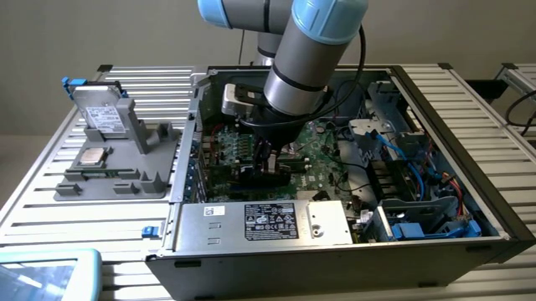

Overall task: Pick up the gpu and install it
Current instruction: 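Insert the gpu into the slot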

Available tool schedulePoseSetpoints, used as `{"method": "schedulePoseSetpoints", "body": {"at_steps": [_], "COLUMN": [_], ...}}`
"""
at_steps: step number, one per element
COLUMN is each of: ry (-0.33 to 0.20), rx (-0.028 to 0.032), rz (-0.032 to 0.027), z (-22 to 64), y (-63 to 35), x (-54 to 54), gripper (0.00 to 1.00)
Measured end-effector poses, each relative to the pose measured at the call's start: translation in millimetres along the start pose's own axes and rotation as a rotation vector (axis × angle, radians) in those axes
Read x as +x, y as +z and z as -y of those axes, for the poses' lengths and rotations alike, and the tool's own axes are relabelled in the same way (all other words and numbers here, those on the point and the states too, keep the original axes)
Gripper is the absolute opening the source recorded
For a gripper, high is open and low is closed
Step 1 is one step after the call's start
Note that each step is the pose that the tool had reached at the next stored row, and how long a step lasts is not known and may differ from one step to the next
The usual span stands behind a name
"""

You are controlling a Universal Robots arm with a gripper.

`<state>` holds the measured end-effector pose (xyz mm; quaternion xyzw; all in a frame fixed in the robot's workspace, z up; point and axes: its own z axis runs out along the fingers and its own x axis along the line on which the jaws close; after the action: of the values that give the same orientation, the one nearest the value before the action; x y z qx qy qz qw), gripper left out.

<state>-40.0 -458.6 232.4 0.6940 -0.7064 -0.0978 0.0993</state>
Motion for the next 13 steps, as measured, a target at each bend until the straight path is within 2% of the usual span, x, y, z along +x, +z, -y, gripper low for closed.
{"method": "schedulePoseSetpoints", "body": {"at_steps": [13], "ry": [-0.007], "rx": [0.0], "rz": [-0.0017], "z": [-0.1], "y": [1.5], "x": [0.2], "gripper": [0.27]}}
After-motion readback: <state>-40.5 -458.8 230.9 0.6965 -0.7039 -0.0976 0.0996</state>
